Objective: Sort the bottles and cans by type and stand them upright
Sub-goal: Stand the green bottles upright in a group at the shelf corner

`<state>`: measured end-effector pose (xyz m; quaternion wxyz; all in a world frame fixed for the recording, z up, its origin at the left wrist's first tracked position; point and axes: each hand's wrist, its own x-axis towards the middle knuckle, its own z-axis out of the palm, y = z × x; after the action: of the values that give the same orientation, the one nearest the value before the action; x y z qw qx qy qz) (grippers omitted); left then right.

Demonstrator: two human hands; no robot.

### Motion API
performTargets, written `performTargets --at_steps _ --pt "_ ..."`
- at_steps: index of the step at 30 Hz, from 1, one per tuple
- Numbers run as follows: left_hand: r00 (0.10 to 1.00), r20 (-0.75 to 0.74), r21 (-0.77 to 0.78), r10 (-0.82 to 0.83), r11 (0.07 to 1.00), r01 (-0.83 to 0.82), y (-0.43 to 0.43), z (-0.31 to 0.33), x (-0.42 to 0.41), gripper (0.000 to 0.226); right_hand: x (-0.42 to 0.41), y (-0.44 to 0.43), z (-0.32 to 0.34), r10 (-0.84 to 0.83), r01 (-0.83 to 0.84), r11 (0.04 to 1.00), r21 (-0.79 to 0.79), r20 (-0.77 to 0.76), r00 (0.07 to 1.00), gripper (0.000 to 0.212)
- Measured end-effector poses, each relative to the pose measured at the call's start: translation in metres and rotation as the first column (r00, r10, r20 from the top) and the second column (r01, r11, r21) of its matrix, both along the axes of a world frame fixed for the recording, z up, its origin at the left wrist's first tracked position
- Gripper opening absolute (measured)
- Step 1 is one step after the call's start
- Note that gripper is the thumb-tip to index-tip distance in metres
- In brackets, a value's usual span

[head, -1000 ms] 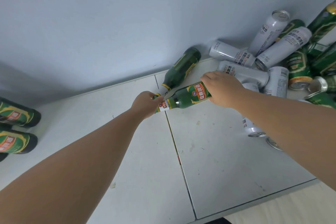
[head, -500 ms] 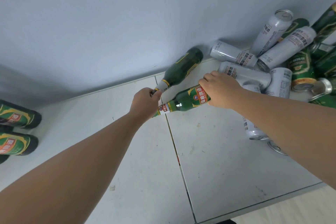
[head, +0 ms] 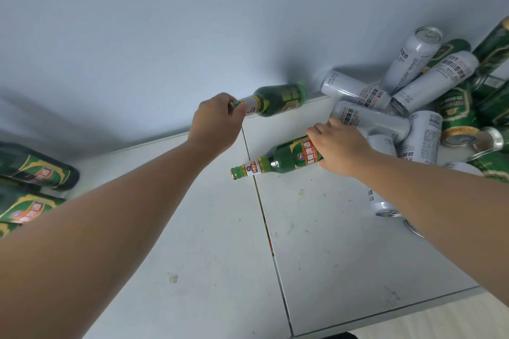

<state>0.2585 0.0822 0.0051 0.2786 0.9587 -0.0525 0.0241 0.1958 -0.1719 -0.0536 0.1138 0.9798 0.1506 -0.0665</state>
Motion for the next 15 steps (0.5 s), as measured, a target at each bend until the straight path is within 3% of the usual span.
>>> performTargets --at_steps 7,15 --pt "0.994 0.104 0.061 -0.034 0.998 0.027 0.004 0.032 0.009 0.030 -0.018 -0.016 -0.007 -0.019 0.016 0.998 0.053 0.060 0.998 0.058" --pt "0.977 0.190 0.185 -0.093 0.981 0.057 0.000 0.068 0.016 0.031 -0.037 -0.026 -0.004 -0.153 0.119 0.932 0.342 0.073 0.986 0.063"
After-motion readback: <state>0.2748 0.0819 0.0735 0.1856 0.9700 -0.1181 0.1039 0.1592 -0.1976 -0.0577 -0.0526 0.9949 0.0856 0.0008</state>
